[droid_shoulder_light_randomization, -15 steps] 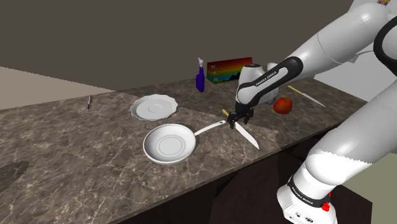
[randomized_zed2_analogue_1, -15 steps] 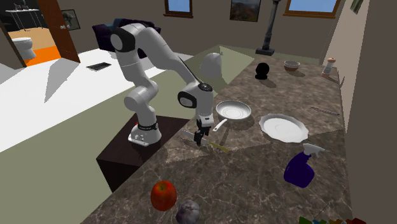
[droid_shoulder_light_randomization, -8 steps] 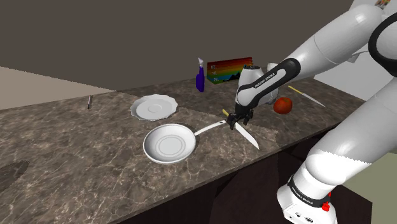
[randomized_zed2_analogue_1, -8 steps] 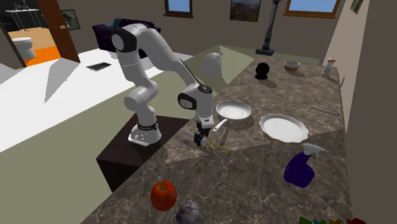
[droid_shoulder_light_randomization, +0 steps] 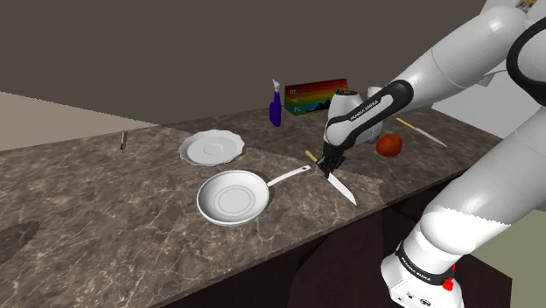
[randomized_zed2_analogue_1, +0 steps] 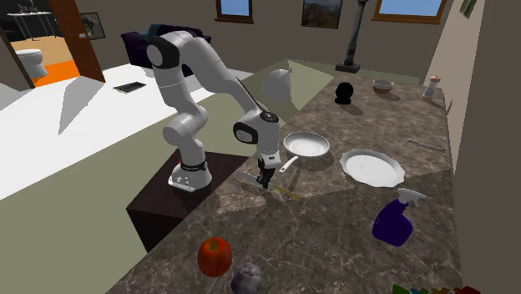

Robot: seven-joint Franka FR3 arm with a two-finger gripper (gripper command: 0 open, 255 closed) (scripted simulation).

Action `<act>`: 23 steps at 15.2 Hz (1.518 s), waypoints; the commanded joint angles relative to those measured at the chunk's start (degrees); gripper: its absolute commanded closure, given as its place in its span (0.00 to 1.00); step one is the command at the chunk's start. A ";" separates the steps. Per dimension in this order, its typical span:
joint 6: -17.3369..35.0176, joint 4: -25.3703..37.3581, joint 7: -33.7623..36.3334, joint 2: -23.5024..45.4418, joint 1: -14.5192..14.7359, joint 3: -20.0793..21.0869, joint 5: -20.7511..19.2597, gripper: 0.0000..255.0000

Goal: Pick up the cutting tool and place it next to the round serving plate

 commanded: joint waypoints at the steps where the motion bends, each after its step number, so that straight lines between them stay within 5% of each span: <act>1: 0.00 0.00 0.00 0.00 0.00 0.00 0.00 1.00; 23: -18.97 6.42 0.65 -12.57 -0.31 0.66 -0.65 1.00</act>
